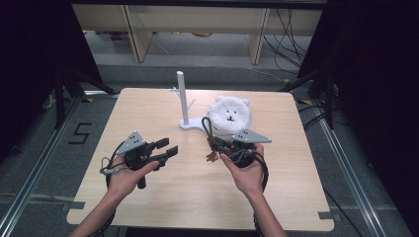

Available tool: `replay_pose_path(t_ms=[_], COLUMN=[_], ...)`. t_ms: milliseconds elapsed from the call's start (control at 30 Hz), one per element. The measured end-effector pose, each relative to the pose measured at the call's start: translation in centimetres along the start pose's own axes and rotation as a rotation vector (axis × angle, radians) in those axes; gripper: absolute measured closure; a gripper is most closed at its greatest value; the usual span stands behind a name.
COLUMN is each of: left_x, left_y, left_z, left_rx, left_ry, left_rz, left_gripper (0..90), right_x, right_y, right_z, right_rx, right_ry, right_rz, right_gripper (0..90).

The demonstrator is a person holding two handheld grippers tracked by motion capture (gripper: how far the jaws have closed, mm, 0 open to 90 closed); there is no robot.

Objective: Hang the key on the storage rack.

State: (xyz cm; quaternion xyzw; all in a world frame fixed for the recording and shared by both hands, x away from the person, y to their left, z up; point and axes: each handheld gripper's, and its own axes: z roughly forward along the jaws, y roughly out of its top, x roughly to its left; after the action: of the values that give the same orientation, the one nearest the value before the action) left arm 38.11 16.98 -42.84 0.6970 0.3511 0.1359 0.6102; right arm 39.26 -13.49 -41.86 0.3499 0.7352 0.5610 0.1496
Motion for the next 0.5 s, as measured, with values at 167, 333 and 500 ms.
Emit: replay_pose_path(t_ms=[167,333,500], left_x=[-0.4,-0.7,-0.6], left_y=[0.9,1.4,1.6], left_z=[1.2,2.3,3.1], left_rx=[0.002,0.017,0.026], left_ry=[-0.056,-0.092,-0.114], left_rz=[-0.02,-0.022,-0.042], left_gripper=[51.1,56.0,60.6], right_x=[1.0,1.5,1.9], right_y=[-0.3,-0.6,-0.9], right_z=[0.9,1.7,2.2], right_rx=[0.018,0.03,0.035], right_ry=[0.031,0.064,0.077], right_rz=[0.024,0.005,-0.014], right_gripper=[79.4,79.4,79.4])
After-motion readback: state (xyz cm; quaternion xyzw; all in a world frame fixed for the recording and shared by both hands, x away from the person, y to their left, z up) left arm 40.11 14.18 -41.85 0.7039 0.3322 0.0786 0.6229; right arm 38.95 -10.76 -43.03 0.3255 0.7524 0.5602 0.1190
